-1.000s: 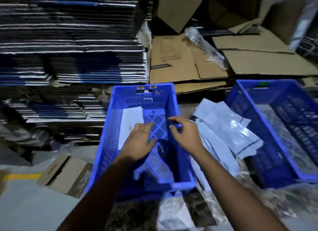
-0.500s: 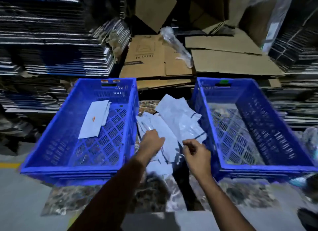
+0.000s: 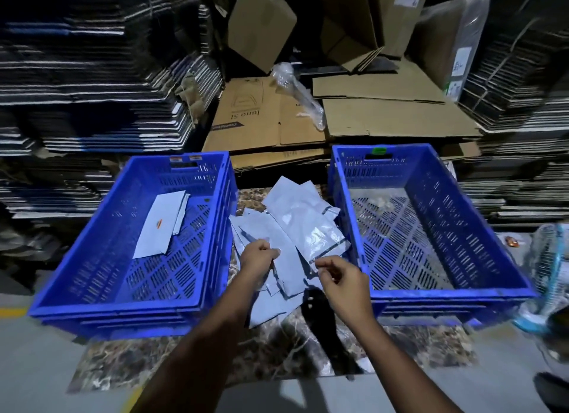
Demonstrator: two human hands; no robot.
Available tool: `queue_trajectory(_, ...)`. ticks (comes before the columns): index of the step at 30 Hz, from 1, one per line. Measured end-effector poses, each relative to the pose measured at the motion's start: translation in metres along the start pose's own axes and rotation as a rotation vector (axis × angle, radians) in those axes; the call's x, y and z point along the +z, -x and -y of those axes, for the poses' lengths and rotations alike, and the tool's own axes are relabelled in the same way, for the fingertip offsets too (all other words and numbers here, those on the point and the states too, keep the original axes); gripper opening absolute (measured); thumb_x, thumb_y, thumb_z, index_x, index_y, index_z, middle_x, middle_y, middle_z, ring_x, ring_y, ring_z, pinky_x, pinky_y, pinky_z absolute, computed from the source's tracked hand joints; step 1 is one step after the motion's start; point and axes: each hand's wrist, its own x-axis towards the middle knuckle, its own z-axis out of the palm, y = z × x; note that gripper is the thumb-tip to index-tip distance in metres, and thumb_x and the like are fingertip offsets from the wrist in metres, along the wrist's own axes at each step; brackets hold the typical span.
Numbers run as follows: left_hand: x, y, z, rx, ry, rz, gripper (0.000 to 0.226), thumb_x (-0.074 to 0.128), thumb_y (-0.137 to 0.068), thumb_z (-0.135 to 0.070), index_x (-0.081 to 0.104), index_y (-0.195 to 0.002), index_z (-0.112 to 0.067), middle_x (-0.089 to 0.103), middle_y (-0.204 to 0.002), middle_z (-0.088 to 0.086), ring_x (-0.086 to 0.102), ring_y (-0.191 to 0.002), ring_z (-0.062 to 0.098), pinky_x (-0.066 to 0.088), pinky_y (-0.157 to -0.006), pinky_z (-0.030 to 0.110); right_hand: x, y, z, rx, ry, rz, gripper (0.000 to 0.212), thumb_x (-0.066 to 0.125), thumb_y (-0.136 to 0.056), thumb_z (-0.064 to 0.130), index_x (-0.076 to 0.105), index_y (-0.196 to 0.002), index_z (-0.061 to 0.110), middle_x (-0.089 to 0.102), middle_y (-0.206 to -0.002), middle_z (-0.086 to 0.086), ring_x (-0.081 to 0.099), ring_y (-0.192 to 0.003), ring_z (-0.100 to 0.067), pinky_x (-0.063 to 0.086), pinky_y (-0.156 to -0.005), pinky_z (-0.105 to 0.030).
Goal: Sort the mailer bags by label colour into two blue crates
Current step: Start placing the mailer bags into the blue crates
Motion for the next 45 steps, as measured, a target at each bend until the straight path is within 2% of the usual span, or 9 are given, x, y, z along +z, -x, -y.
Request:
queue_trajectory(7,-0.057,0.035,-0.011,0.309,0.359,0.211,0.038,0.065,-0.091,-0.007,0.039,-0.065,-0.018,0.034,-0.054,-0.001,0.033,-0.057,0.018,0.029,-0.057,0.029,0.021,-0.019,0.031,-0.027,-0.093,0.131,0.03,0.064,-0.094,0.034,0.06,-0.123,0.026,0.063,-0.112,0.022,0.06,-0.104,0.004,0.053,-0.082,-0.029)
queue_trajectory(11,-0.082,0.05,-0.022,0.4,0.45,0.171,0.032,0.068,-0.088,-0.004,0.048,-0.067,-0.017,0.046,-0.05,-0.006,0.041,-0.052,0.013,0.037,-0.054,0.025,0.045,-0.023,0.054,-0.103,-0.158,0.186,0.042,0.066,-0.089,0.047,0.056,-0.115,0.016,0.064,-0.101,-0.009,0.063,-0.093,-0.023,0.052,-0.077,-0.047)
queue_trajectory(15,-0.102,0.05,-0.017,0.406,0.504,0.095,0.019,0.074,-0.083,-0.005,0.056,-0.084,-0.011,0.059,-0.065,-0.002,0.057,-0.064,0.017,0.051,-0.065,0.03,0.057,-0.02,0.067,-0.207,-0.237,0.209,0.013,0.068,-0.093,0.024,0.061,-0.104,0.025,0.065,-0.087,0.013,0.061,-0.083,-0.008,0.048,-0.072,-0.025)
queue_trajectory(18,-0.109,0.051,-0.012,0.271,0.597,0.052,0.008,0.067,-0.091,-0.012,0.06,-0.093,-0.014,0.065,-0.079,0.001,0.063,-0.071,0.013,0.051,-0.069,0.028,0.058,-0.021,0.068,-0.262,-0.209,0.145,0.031,0.072,-0.089,0.013,0.065,-0.103,0.04,0.064,-0.11,0.017,0.061,-0.109,-0.01,0.052,-0.088,-0.036)
queue_trajectory(22,-0.114,0.055,-0.005,-0.025,0.733,0.318,0.032,0.055,-0.096,-0.04,0.063,-0.106,-0.011,0.072,-0.088,0.006,0.07,-0.075,0.017,0.053,-0.08,0.042,0.055,-0.024,0.071,-0.302,-0.236,0.118,0.013,0.077,-0.083,0.009,0.078,-0.078,0.021,0.043,-0.144,0.011,0.04,-0.133,0.001,0.041,-0.105,-0.036)
queue_trajectory(26,-0.112,0.061,-0.008,0.071,0.821,0.535,0.05,0.062,-0.093,-0.025,0.047,-0.139,-0.01,0.06,-0.132,0.02,0.057,-0.122,0.039,0.049,-0.098,0.055,0.053,-0.024,0.068,-0.395,-0.312,0.195,0.051,0.062,-0.091,-0.007,0.077,-0.06,0.03,0.039,-0.148,0.007,0.035,-0.14,-0.01,0.037,-0.11,-0.042)
queue_trajectory(32,-0.114,0.067,-0.02,0.367,0.666,0.272,0.063,0.06,-0.087,0.012,0.038,-0.132,-0.026,0.069,-0.111,0.023,0.068,-0.097,0.037,0.055,-0.079,0.046,0.041,-0.011,0.07,-0.177,-0.528,0.293,0.015,0.069,-0.083,0.015,0.081,-0.087,0.023,0.064,-0.129,0.0,0.057,-0.124,-0.011,0.048,-0.101,-0.038)
queue_trajectory(36,-0.116,0.071,-0.024,0.468,0.656,0.158,0.064,0.06,-0.089,0.011,0.038,-0.129,-0.034,0.072,-0.104,0.02,0.07,-0.093,0.033,0.056,-0.085,0.044,0.033,-0.004,0.085,0.111,-0.73,0.447,0.035,0.058,-0.091,0.033,0.077,-0.094,0.004,0.07,-0.121,-0.002,0.068,-0.104,-0.016,0.053,-0.085,-0.035)
queue_trajectory(45,-0.116,0.071,-0.021,0.462,0.475,0.104,0.018,0.053,-0.098,-0.007,0.065,-0.107,-0.017,0.068,-0.116,-0.007,0.063,-0.11,0.016,0.05,-0.095,0.041,0.03,-0.009,0.078,-0.089,-0.392,0.531,0.067,0.083,-0.072,0.016,0.06,-0.133,0.028,0.053,-0.14,0.023,0.041,-0.133,0.009,0.049,-0.1,-0.026)
